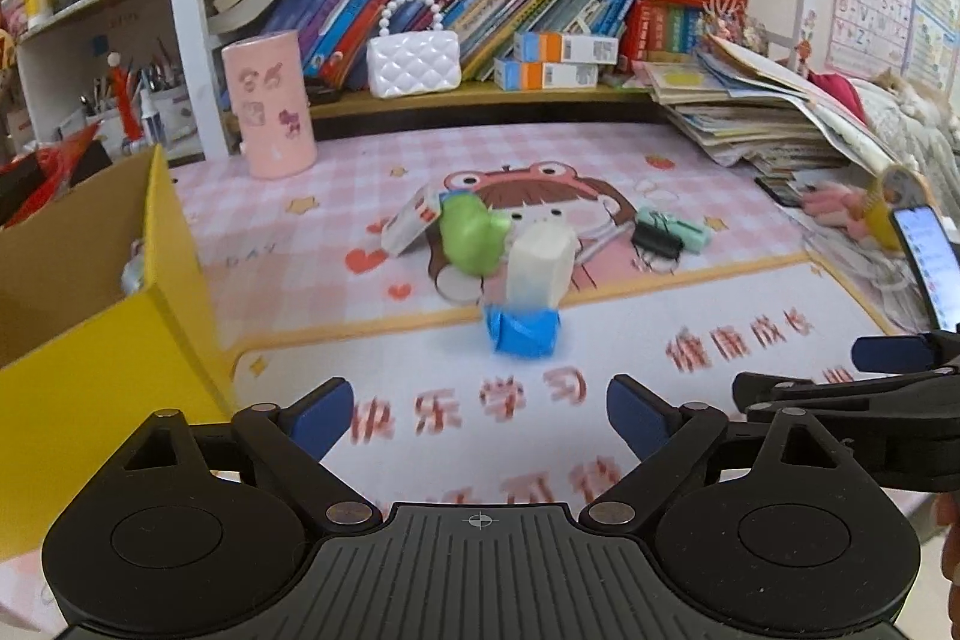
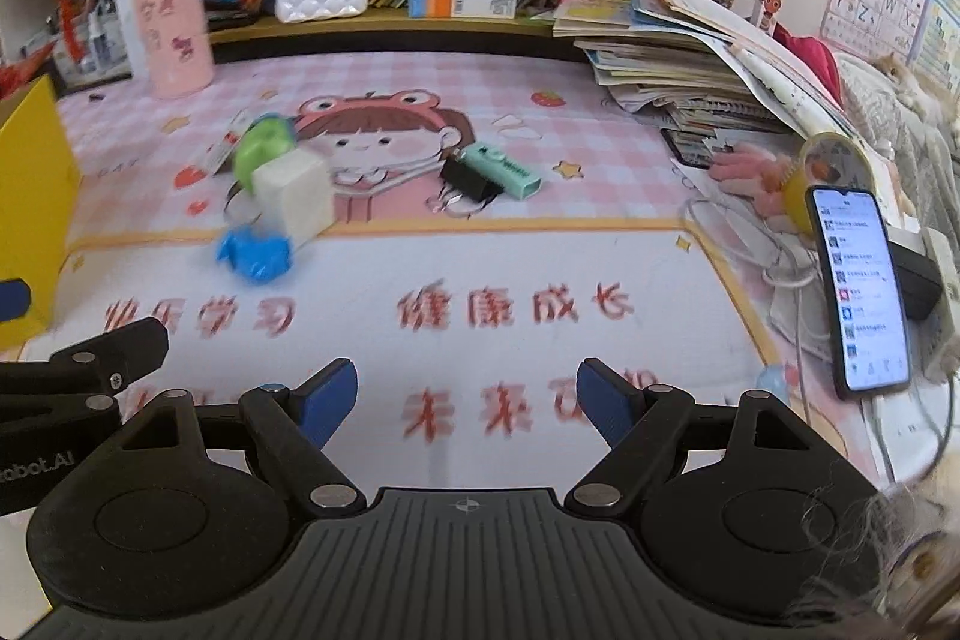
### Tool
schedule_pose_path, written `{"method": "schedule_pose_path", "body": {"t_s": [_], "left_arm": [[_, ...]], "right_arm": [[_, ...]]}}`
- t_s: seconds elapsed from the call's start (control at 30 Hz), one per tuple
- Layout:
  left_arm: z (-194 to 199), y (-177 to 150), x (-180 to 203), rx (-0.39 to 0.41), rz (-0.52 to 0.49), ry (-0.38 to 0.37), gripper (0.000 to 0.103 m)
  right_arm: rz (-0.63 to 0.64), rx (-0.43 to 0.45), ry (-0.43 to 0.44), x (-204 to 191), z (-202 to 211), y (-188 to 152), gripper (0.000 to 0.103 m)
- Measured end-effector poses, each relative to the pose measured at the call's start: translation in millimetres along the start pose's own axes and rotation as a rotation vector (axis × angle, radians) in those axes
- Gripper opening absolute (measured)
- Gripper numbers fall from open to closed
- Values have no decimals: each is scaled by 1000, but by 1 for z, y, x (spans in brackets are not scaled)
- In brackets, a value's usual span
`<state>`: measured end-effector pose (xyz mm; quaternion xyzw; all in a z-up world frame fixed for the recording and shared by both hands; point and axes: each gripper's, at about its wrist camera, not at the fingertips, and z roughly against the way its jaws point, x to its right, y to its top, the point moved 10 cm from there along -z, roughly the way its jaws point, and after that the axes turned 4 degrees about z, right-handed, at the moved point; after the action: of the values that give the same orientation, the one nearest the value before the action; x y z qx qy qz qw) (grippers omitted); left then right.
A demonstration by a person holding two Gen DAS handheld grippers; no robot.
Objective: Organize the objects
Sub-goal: 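Grasp the blue wrapped item with the left tool while the right tool grasps the black binder clip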
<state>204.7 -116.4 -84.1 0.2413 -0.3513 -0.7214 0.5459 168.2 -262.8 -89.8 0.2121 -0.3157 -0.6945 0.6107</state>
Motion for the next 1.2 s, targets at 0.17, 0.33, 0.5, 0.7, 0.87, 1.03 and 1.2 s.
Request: {"method": "schedule_pose_path", "body": {"t_s": [0.17, 0.33, 0.5, 0.7, 0.87, 1.03, 1.2], "left_arm": [[-32, 17, 8, 1, -13, 34, 81], [-62, 20, 15, -30, -28, 46, 72], [-93, 12, 20, -86, -60, 60, 61], [-106, 9, 26, -100, -83, 43, 44], [-105, 10, 26, -91, -78, 34, 40], [-86, 12, 15, -83, -18, 46, 40], [-64, 14, 3, -63, 37, 63, 40]], "right_arm": [[-21, 38, -3, 14, -23, 30, 79], [-13, 57, -10, 25, -48, 53, 78], [26, 71, 19, 25, -68, 70, 76], [116, 87, 51, 12, -88, 82, 62], [223, 93, 66, -1, -111, 88, 46], [307, 106, 66, -8, -132, 94, 25], [337, 143, 20, -3, -140, 99, 4]]}}
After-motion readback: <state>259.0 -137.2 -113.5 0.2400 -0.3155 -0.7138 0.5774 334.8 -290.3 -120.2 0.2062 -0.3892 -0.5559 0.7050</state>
